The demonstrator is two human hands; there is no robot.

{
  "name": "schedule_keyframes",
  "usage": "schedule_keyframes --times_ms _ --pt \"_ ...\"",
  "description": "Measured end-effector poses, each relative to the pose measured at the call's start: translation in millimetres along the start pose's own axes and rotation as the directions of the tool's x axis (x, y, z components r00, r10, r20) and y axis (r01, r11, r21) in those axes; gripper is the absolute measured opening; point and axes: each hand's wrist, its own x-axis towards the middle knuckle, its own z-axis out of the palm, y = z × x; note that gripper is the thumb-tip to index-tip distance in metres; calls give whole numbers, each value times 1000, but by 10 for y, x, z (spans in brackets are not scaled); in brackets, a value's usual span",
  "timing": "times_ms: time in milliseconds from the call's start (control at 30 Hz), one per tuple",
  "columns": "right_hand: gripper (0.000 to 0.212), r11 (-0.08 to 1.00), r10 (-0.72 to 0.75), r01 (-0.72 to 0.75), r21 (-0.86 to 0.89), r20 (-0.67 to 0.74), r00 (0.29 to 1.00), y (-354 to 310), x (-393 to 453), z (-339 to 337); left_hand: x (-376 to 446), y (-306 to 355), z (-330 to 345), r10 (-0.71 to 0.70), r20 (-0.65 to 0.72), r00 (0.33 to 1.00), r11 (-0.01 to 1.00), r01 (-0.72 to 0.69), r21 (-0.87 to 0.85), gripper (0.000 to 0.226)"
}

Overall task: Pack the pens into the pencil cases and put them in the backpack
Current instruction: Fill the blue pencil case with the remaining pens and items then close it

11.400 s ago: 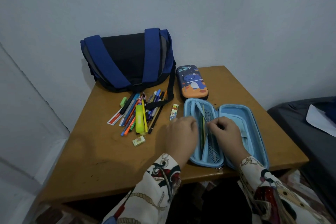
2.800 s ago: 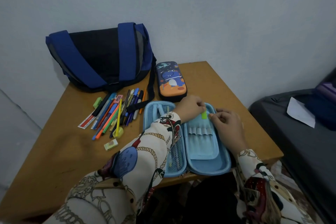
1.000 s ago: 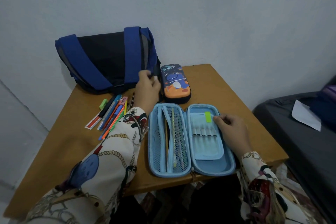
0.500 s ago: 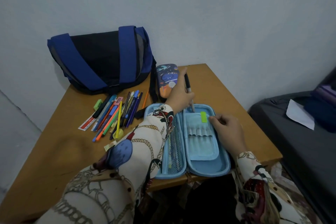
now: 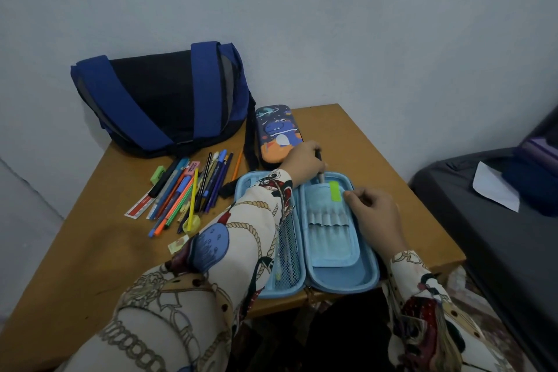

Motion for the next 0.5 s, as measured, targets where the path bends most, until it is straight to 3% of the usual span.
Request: schedule_keyframes --times_ms 200,500 --pt "35 999 -6 6 -46 2 1000 24 12 20 -71 -111 30 42 -8 999 999 -42 20 18" --pt "32 999 -11 11 -39 -2 1000 66 20 40 -154 -138 37 92 39 995 979 -97 179 27"
